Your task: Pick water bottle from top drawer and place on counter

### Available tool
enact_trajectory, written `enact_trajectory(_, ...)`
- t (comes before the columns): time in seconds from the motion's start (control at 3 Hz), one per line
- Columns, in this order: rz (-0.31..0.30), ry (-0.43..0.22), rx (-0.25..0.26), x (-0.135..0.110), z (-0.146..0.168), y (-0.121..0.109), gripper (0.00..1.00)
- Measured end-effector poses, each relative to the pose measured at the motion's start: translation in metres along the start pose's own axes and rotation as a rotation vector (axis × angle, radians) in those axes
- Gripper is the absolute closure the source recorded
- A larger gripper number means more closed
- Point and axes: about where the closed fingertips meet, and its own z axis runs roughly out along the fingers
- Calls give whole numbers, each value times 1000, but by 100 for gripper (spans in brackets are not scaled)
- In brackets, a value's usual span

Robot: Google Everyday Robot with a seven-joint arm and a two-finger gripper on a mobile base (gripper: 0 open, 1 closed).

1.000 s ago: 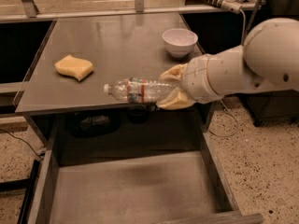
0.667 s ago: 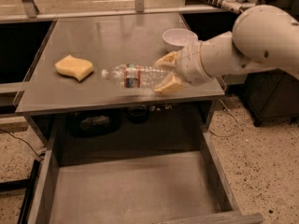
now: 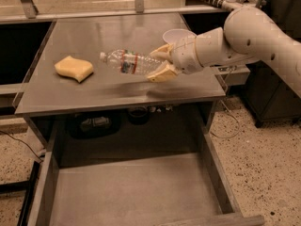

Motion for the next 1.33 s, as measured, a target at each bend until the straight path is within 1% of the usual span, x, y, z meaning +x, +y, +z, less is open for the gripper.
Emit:
enact_trajectory(0.33,50,30,-9,3,20,-7,100)
enact_trajectory(0.67,99,120,9,6,30,-10,100)
enact_trajectory(1.0,133,166,26,8,32,-12,100)
enact_trajectory(1.33,134,166,26,8,32,-12,81)
